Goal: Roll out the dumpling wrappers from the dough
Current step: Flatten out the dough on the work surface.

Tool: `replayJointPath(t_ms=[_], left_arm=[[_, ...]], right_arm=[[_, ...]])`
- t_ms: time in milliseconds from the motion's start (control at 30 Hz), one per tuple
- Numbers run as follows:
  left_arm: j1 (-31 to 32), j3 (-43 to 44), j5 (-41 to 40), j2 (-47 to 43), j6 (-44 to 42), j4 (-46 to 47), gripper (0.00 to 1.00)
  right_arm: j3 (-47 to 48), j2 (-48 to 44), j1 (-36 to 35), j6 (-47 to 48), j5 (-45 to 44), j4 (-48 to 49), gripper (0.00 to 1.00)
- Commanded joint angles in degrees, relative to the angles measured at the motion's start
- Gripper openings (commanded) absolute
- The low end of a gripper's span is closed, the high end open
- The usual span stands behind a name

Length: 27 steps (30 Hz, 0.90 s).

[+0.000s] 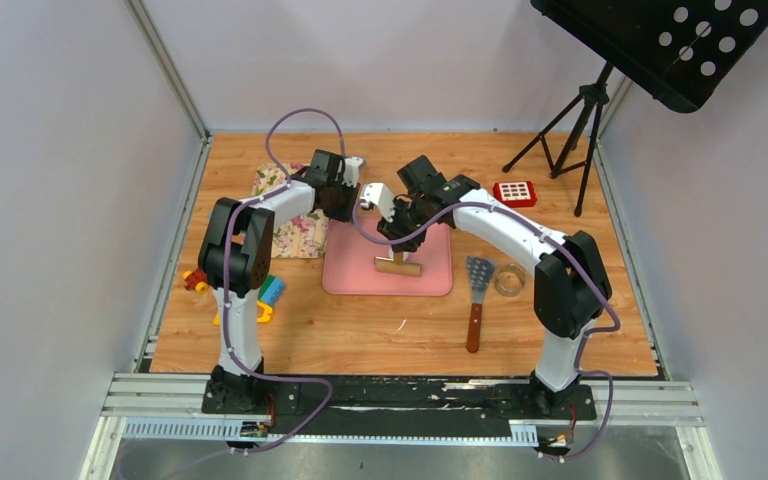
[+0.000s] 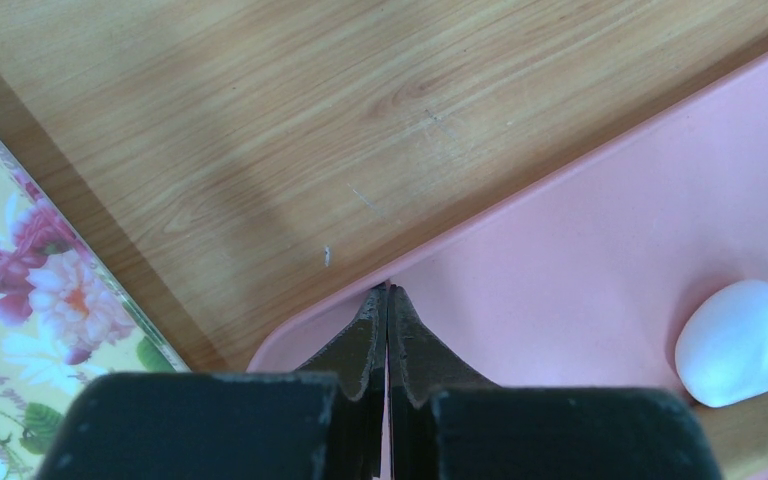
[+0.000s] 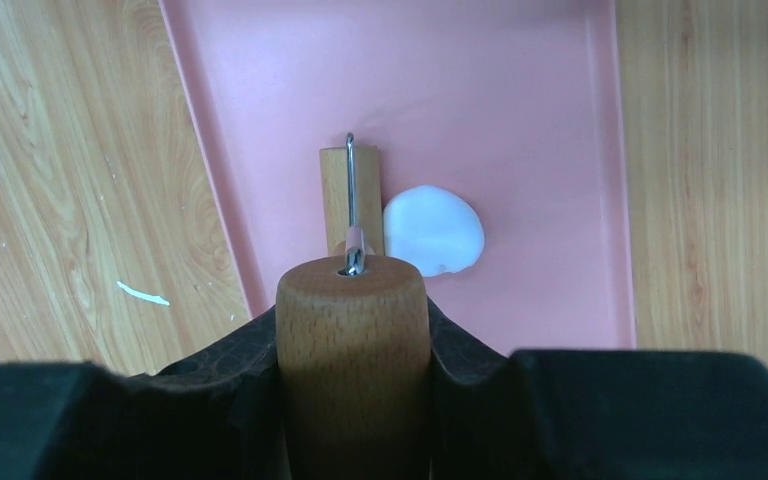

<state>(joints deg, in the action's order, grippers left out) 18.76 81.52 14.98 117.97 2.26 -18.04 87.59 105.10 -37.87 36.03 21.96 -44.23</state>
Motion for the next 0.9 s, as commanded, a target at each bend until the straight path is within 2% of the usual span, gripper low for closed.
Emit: replayJointPath(t_ms=[0, 100, 333, 533, 633, 767, 867], left_arm=[[-0.13, 0.46, -2.46, 1.69, -0.32, -1.19, 0.0], [-0.13, 0.39, -2.37, 1.68, -0.36, -1.18, 0.0], [-0.13, 0.42, -2.61, 1.59, -0.41, -1.19, 0.0], [-0.13, 0.44, -2.65, 1.42, -0.5, -1.3, 0.0], [-0.13, 0.45, -2.68, 1.49, -0.49, -1.27, 0.0], [-0.13, 0.52, -2.65, 1.76, -0.5, -1.38, 0.0], [-0.13, 0.57, -2.81, 1.84, -0.5, -1.38, 0.0]], right_arm=[[-1.27, 3.44, 0.08, 1.24, -5.35, 3.26, 0.0], [-1.04, 1.13, 0.07, 4.43, -2.76, 2.82, 0.0], [5.86, -7.33, 0.74, 11.51, 12.26, -7.16, 0.0], [7.61, -8.95, 2.58, 16.05, 10.74, -7.68, 0.0], [5.79, -8.8, 3.8, 23.34, 10.61, -7.74, 0.0], [3.02, -7.41, 5.2, 39.25, 13.54, -10.64, 0.0], [5.15, -4.4, 5.96, 41.38, 16.53, -12.07, 0.0]])
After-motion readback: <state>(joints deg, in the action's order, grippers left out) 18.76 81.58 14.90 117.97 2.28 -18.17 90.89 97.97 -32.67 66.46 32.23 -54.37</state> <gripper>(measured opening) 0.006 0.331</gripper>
